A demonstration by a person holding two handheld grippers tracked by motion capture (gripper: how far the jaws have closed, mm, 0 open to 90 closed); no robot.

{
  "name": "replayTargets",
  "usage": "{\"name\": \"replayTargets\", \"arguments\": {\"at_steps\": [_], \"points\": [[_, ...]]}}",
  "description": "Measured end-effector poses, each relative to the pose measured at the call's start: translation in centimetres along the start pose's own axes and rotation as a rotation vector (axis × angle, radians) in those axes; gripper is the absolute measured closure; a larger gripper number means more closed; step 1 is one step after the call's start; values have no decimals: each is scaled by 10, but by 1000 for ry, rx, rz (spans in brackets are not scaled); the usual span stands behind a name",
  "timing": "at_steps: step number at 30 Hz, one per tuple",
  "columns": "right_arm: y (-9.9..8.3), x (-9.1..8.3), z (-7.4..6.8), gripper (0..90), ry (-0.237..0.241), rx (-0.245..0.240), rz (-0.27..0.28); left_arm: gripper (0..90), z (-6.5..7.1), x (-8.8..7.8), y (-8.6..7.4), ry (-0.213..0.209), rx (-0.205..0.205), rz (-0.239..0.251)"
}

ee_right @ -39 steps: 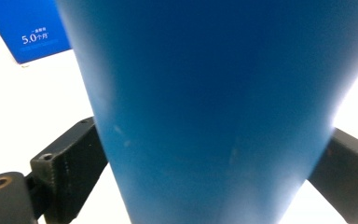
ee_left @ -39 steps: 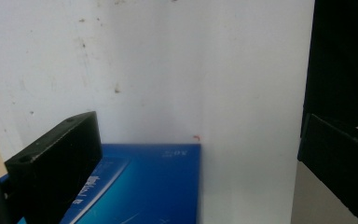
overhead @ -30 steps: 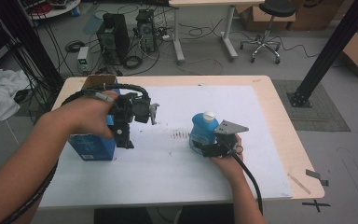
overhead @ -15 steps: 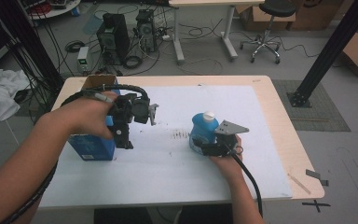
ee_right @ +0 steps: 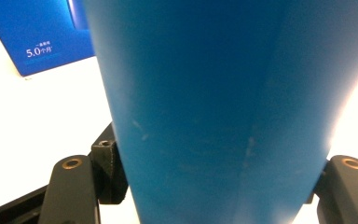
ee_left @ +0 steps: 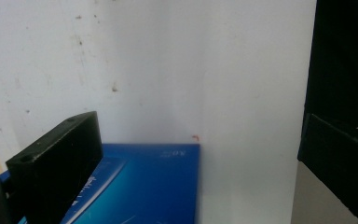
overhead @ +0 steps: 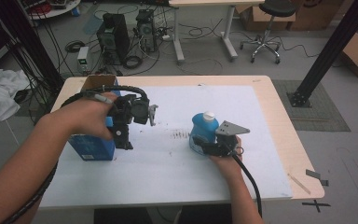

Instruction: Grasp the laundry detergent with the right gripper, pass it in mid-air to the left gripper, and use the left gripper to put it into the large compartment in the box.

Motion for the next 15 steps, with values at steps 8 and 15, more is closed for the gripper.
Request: {"name": "replayTargets", "arguments": {"at_steps": [8, 15], "points": [[-2, -1, 0, 366, 1, 6, 7, 3, 0, 0, 1, 2, 2, -3], [-3, -2, 1, 422, 8, 11, 19, 4, 0, 0, 3, 6, 3, 0]]}}
Point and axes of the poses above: each handheld gripper's, and its own axes: x roughly forward along the jaws, y roughly out of its top, z roughly to its right, the point moved 7 cm from there along x, roughly forward along the jaws, and after that the axes turned 9 degrees about -y, right-handed, at the moved point
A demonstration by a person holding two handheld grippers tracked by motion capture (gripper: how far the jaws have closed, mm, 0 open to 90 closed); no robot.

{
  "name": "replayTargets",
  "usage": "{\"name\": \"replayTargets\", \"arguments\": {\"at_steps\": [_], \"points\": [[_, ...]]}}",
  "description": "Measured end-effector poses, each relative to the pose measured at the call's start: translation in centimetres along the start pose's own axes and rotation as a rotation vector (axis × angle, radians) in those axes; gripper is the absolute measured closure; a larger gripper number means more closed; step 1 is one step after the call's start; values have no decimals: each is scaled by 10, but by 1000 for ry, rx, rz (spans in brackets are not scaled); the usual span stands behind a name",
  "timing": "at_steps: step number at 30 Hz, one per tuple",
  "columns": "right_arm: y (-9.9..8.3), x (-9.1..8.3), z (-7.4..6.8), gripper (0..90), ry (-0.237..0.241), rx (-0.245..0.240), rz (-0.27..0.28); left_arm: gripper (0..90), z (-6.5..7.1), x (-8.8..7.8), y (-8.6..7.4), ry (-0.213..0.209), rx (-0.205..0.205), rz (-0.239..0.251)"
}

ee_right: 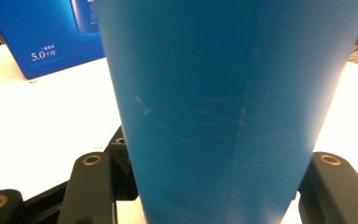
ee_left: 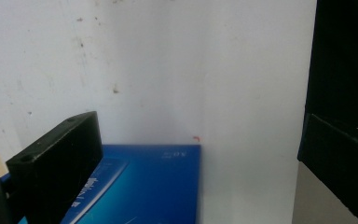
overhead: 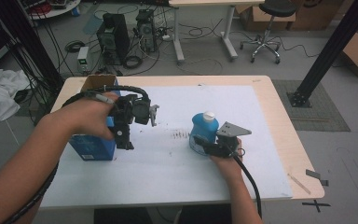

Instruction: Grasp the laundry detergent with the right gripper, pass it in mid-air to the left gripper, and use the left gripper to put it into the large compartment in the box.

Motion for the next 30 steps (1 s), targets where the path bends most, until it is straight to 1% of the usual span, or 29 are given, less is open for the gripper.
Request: {"name": "replayTargets", "arguments": {"at_steps": [5, 10, 14, 16, 19, 21, 22, 23, 24, 25, 30], "points": [[0, 0, 0, 434, 0, -4, 8, 4, 0, 0, 1, 2, 4, -2], [0, -1, 0, 448, 5, -11, 3, 6, 0, -1, 2, 7, 5, -2], [1, -1, 0, 454, 24, -20, -7, 8, 1, -1, 3, 8, 5, 2], [1, -2, 0, 455, 42, -23, -15, 8, 1, -1, 3, 8, 7, 3], [4, -4, -2, 455, 62, -41, -29, 8, 1, -2, 3, 10, 6, 0], [6, -5, -2, 455, 65, -50, -30, 8, 1, -2, 3, 10, 4, 0], [8, -7, -2, 455, 72, -53, -30, 8, 1, -4, 4, 11, 5, 3], [15, -11, -3, 455, 91, -55, -18, 8, 1, -5, 5, 13, 7, 5], [18, -12, -3, 455, 99, -59, -17, 8, 1, -5, 5, 11, 3, 4], [22, -15, -3, 454, 114, -64, -16, 8, 1, -6, 6, 14, 9, 5], [41, -26, -7, 454, 186, -99, -10, 9, 1, -9, 8, 18, 12, 5]]}}
Point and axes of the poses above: each handheld gripper's, and its own axes: x roughly forward along the jaws, y roughly out of its top, z roughly to its right, the point moved 7 cm from there along x, roughly forward along the jaws, and after that the axes turned 9 degrees about -y, right-handed, at the moved point
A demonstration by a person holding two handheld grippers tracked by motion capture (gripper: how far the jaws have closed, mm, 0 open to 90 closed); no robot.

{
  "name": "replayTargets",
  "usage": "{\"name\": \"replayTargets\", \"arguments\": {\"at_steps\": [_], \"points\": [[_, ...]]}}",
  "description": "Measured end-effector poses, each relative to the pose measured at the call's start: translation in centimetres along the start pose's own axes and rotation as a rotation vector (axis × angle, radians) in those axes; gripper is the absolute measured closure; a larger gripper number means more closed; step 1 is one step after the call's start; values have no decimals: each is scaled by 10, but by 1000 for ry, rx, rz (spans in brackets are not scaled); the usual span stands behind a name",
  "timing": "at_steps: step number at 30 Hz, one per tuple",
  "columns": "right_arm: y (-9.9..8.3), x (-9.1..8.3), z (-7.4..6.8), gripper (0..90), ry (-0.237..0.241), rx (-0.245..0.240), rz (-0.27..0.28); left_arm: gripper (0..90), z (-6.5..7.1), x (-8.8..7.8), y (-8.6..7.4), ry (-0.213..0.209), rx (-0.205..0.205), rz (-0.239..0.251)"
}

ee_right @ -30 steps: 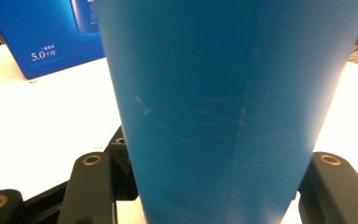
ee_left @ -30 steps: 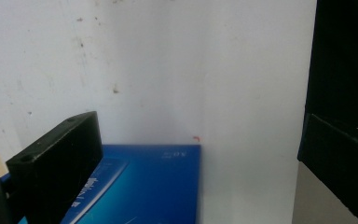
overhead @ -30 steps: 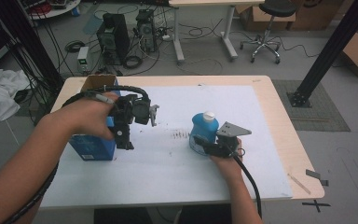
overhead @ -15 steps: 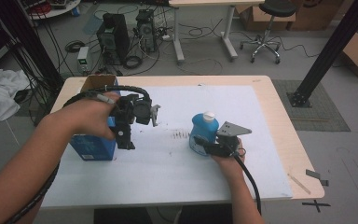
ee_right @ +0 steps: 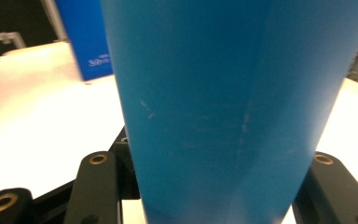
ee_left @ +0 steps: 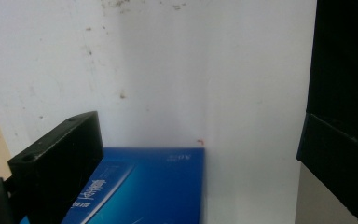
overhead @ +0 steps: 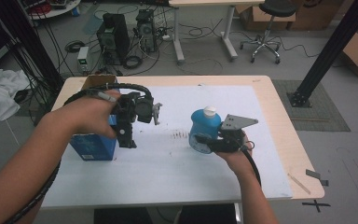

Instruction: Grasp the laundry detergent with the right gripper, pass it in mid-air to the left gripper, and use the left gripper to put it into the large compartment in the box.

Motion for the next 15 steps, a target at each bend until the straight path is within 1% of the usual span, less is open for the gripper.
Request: {"name": "replayTargets", "arguments": {"at_steps": [2, 3, 7, 15], "points": [[7, -4, -2, 454, 27, -13, 3, 9, 0, -1, 1, 1, 2, -2], [10, -5, -2, 454, 38, -12, 1, 9, 0, -1, 2, 1, 5, -3], [21, -9, -7, 454, 77, -31, -1, 9, 0, -2, 4, 0, 8, -4], [30, -10, -21, 454, 177, -70, -13, 9, 1, -5, 7, -5, 11, -4]]}}
Point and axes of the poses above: each handheld gripper's, and its own axes: x roughly forward along the jaws, y roughly out of its top, z roughly to its right, the point moved 7 cm from there along x, roughly forward along the jaws, and after that the axes turned 9 degrees about -y, right-handed, at the moved point
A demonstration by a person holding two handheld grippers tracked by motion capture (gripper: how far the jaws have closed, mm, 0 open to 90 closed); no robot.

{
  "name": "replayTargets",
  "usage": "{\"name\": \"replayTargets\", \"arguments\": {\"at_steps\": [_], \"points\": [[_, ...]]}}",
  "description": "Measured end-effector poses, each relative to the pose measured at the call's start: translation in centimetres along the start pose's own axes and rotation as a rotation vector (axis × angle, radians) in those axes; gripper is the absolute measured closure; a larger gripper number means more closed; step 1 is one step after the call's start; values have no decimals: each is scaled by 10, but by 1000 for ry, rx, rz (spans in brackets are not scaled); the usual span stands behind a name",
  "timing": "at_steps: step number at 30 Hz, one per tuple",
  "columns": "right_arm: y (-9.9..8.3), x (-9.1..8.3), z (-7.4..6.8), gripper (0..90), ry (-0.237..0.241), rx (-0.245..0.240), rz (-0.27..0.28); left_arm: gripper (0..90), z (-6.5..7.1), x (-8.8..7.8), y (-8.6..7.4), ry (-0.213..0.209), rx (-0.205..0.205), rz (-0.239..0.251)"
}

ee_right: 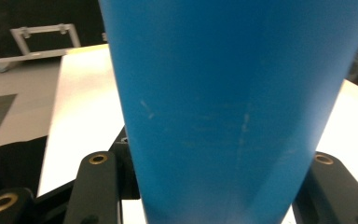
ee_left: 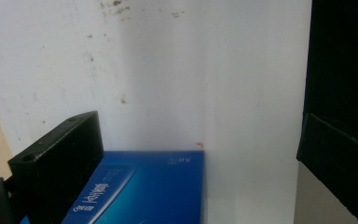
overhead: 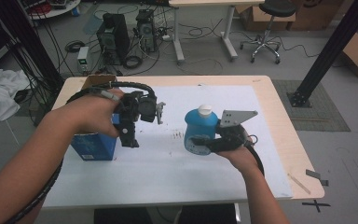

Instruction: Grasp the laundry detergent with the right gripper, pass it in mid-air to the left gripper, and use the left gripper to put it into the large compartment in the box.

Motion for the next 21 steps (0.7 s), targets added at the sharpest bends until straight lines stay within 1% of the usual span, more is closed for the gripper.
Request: {"name": "replayTargets", "arguments": {"at_steps": [3, 6, 12, 18, 21], "points": [[1, 2, -7, 455, 53, -24, 10, 9, 1, -2, 2, -1, 2, -2], [3, 6, -14, 455, 91, -42, 18, 9, 2, -3, 4, -2, 6, 0], [7, 16, -25, 455, 146, -69, 24, 9, 5, -7, 6, -1, 10, -3], [4, 24, -32, 455, 188, -85, 25, 9, 8, -10, 5, -5, 4, -8], [3, 29, -37, 455, 219, -101, 23, 9, 9, -11, 4, -10, 3, -10]]}}
Point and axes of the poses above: each handheld gripper's, and its own axes: x roughly forward along the jaws, y roughly out of its top, z roughly to its right, the point moved 7 cm from there along x, roughly forward along the jaws, and after that the axes turned 9 degrees about -y, right-handed, at the moved point
